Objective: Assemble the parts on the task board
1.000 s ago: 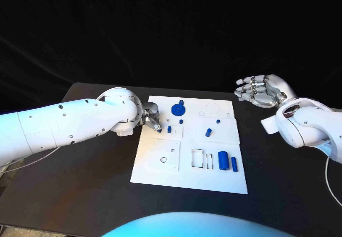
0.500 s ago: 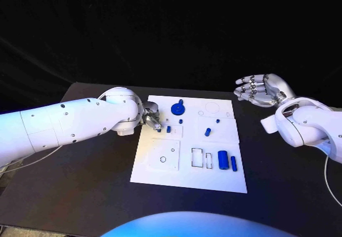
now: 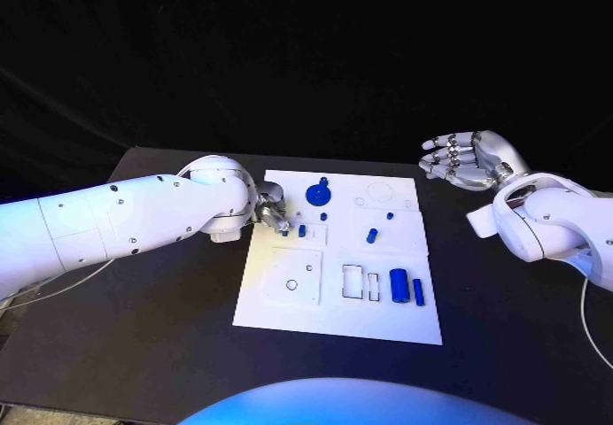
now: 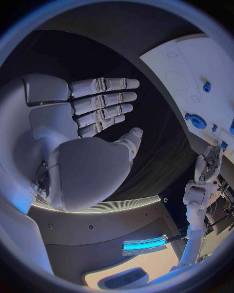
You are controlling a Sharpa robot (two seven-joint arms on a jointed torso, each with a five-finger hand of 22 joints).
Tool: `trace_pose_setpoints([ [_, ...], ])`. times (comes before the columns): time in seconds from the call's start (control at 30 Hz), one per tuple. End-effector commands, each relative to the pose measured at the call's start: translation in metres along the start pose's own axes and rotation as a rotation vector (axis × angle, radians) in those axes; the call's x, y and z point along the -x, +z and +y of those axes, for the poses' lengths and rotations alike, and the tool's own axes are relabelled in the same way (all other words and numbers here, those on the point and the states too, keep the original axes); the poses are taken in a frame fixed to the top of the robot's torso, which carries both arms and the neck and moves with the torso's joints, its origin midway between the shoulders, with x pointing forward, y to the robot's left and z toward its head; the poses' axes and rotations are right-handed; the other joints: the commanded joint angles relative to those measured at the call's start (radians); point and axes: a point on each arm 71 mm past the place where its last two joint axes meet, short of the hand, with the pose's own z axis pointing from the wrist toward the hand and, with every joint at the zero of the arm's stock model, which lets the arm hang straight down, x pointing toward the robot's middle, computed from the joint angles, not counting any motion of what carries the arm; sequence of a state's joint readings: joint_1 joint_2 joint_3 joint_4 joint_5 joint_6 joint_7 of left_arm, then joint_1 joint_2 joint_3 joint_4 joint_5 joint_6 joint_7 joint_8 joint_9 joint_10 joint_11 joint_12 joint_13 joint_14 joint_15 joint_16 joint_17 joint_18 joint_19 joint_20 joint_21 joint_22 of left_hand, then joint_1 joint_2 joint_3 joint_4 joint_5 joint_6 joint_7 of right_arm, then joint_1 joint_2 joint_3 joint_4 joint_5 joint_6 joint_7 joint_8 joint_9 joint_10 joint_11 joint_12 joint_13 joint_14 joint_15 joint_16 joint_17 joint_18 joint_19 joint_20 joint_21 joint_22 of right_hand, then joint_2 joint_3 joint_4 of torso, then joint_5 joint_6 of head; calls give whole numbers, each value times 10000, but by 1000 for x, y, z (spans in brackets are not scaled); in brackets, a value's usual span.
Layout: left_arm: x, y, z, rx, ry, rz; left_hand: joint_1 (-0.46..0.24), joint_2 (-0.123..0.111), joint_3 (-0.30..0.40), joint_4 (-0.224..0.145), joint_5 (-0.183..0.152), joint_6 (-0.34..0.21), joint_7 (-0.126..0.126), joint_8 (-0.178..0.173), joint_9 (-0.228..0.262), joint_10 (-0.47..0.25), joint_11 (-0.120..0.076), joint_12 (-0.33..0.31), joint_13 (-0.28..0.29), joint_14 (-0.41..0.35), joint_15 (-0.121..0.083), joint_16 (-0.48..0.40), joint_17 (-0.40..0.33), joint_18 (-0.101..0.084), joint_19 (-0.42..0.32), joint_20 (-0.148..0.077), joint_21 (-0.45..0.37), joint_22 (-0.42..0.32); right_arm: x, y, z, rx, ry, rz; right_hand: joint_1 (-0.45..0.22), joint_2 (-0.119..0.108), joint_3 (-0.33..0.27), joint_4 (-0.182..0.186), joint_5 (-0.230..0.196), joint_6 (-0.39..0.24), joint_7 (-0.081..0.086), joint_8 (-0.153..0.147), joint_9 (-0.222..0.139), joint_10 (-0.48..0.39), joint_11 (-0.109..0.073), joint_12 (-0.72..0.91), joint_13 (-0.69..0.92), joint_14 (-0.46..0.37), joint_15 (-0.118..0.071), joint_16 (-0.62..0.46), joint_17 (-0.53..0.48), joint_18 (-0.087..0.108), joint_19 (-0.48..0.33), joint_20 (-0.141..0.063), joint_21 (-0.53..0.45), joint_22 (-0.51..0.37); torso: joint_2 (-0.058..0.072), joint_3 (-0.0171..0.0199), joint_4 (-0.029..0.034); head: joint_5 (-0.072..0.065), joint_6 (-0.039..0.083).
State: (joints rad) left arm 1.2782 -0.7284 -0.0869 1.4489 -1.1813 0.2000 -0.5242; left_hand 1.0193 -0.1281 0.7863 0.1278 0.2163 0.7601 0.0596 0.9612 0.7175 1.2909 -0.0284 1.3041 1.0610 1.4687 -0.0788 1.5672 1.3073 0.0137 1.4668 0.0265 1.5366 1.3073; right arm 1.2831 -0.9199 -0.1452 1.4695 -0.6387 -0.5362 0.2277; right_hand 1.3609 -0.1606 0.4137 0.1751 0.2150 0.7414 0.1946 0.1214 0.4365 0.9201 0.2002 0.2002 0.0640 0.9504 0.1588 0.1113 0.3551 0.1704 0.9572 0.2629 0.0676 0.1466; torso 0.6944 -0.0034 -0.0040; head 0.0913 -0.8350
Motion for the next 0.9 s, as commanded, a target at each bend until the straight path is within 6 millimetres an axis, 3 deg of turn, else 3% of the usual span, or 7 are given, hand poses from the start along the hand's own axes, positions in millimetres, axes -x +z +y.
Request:
trace_pose_setpoints([
  [0.03, -4, 1, -3, -120, -34, 368, -220, -65, 525, -717, -44, 85, -197, -19, 19, 36, -7, 0, -16, 1021, -92, 36, 2635, -22, 873, -87, 41, 2169, -1, 0, 1, 104, 24, 47, -44, 35, -70, 11, 57, 26, 723, -63, -13, 21, 59, -67, -8, 46, 13, -45, -18, 123, 69, 6, -3, -17, 5, -5, 3, -10, -3],
  [0.33, -4, 1, 0, 165, -65, 331, -600, -267, -1005, 14, -137, 220, -220, -124, 39, -62, -29, -53, -59, 1021, -121, 36, 2635, -20, 872, -159, 31, 2162, 0, 0, 1, 101, 43, 35, -44, 44, -78, 6, 60, 15, 738, -78, -24, 6, 73, -90, -10, 34, 25, -65, -47, 119, 64, 13, -13, -45, 1, -2, -2, 7, -11],
  [0.57, -2, 2, 2, 315, -179, 165, -677, -190, -1421, 375, -114, 245, -210, -174, 42, -63, -21, -40, -28, 1021, -115, 36, 2635, -18, 870, -161, 23, 2154, 0, 0, 1, 100, 56, 38, -43, 48, -84, 2, 61, 6, 743, -89, -33, -4, 80, -106, -11, 23, 33, -81, -68, 117, 58, 18, -20, -65, 0, -3, -3, 8, 2],
  [0.9, 0, 1, 7, 379, -364, -37, -805, -256, -2005, 865, -95, 273, -197, -205, 69, -71, -8, -36, -15, 1021, -105, 36, 2635, -18, 871, -161, 21, 2154, 0, 0, 0, 83, 62, 36, -56, 56, -99, 7, 60, -4, 758, -104, -45, -17, 91, -128, -11, 9, 44, -103, -100, 114, 48, 26, -28, -95, 8, -9, -11, 5, 10],
])
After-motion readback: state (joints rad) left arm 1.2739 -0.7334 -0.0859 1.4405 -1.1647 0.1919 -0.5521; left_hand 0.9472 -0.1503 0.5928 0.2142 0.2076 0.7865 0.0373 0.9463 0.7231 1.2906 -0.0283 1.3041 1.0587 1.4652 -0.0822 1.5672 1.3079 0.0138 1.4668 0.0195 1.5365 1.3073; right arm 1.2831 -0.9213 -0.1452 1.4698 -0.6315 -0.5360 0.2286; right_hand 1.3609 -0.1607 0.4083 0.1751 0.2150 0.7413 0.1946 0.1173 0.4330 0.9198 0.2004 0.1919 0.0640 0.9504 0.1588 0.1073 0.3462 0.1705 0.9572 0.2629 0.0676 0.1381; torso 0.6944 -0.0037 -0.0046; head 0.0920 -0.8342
